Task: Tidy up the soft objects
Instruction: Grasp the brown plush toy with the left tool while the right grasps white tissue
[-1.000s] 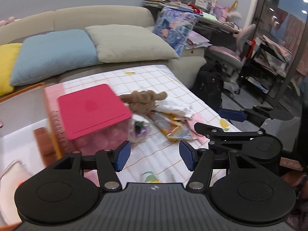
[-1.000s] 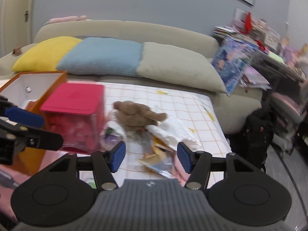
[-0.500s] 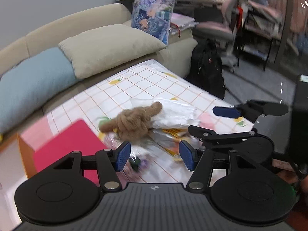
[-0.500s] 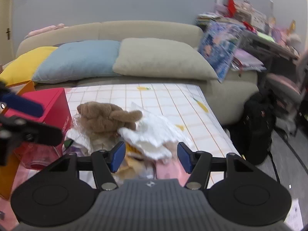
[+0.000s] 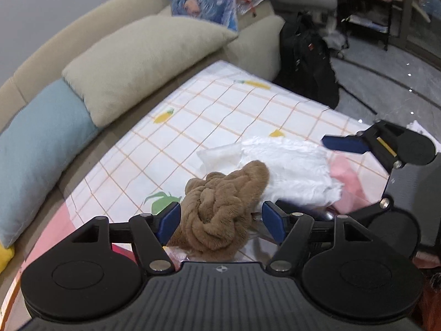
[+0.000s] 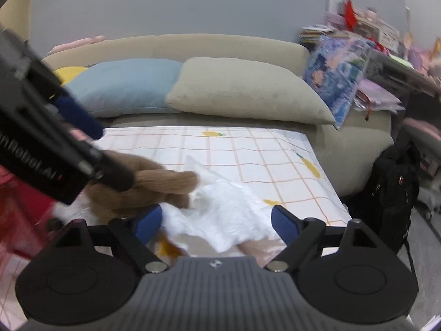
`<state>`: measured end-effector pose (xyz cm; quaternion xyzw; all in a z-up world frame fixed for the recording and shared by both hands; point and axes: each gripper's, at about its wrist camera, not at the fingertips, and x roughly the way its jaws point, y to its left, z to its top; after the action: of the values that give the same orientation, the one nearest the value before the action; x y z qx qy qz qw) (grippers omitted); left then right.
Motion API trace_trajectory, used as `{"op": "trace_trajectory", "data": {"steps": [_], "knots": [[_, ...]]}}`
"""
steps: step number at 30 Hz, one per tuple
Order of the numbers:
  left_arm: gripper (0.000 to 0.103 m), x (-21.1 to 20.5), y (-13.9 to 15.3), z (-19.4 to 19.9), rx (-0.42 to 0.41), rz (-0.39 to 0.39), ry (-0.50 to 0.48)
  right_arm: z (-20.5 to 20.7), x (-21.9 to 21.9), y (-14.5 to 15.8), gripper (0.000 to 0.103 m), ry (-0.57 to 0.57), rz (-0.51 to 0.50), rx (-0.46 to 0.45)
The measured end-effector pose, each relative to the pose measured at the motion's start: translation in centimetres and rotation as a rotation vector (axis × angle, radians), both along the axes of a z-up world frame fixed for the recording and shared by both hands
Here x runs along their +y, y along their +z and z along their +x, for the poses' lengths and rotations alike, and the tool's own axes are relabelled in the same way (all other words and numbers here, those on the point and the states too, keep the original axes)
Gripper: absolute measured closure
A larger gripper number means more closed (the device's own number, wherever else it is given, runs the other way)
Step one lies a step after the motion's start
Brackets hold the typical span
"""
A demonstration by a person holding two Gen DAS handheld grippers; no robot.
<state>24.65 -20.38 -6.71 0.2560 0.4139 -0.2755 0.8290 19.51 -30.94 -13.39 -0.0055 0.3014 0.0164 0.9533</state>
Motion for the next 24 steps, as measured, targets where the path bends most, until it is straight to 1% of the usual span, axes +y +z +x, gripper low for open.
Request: {"op": "trace_trajectory", "data": {"steps": [3, 6, 7, 8, 10, 11, 12, 14, 15, 16, 18, 19, 21, 24], "knots": [[0.024, -0.2, -1.1, 1.0, 0.048, 0.025, 0.038, 1.0, -1.6, -0.6, 0.018, -0.024, 0.096, 0.020], [0.024, -0.1, -1.7, 1.9, 0.077, 0.030, 0.081, 1.6, -2.1, -1.3, 0.020, -0.010, 0.143, 0.054], [0.024, -0.1, -1.8, 1.9, 0.079, 0.028, 0.086, 1.8, -2.2, -1.5, 0.028, -0.003, 0.170, 0.069], [0.024, -0.1, -1.9, 2.0, 0.081, 0.028, 0.091, 1.8, -2.2, -1.6, 0.033, 0.004, 0.188, 0.079], [0.025, -0.3, -2.0, 2.1, 0.080, 0.035, 0.100, 1.7, -2.2, -1.6, 0.049, 0.017, 0.193, 0.081], [0.028, -0.3, -2.0, 2.1, 0.079, 0.032, 0.105, 1.7, -2.2, -1.6, 0.054, 0.020, 0.194, 0.080], [0.034, -0.2, -2.0, 2.1, 0.081, 0.025, 0.111, 1.7, -2.1, -1.6, 0.063, 0.022, 0.195, 0.079], [0.037, -0.1, -2.0, 2.2, 0.091, 0.013, 0.131, 1.7, -2.1, -1.7, 0.078, 0.028, 0.198, 0.095], [0.043, -0.1, -2.0, 2.2, 0.090, 0.010, 0.137, 1.8, -2.2, -1.8, 0.083, 0.030, 0.201, 0.109], [0.045, -0.1, -2.0, 2.2, 0.085, 0.012, 0.139, 1.8, -2.2, -1.9, 0.087, 0.030, 0.205, 0.114], [0.056, 0.0, -1.9, 2.1, 0.070, 0.001, 0.143, 1.6, -2.2, -1.7, 0.092, 0.027, 0.197, 0.107], [0.058, 0.1, -1.8, 2.0, 0.065, -0.012, 0.145, 1.4, -2.2, -1.5, 0.093, 0.025, 0.190, 0.097], [0.067, 0.3, -1.3, 1.8, 0.043, -0.028, 0.150, 1.0, -2.3, -1.2, 0.093, 0.015, 0.178, 0.079], [0.069, 0.8, 0.1, 1.2, 0.007, -0.078, 0.162, 0.3, -2.8, -0.2, 0.094, -0.016, 0.171, 0.037]]}}
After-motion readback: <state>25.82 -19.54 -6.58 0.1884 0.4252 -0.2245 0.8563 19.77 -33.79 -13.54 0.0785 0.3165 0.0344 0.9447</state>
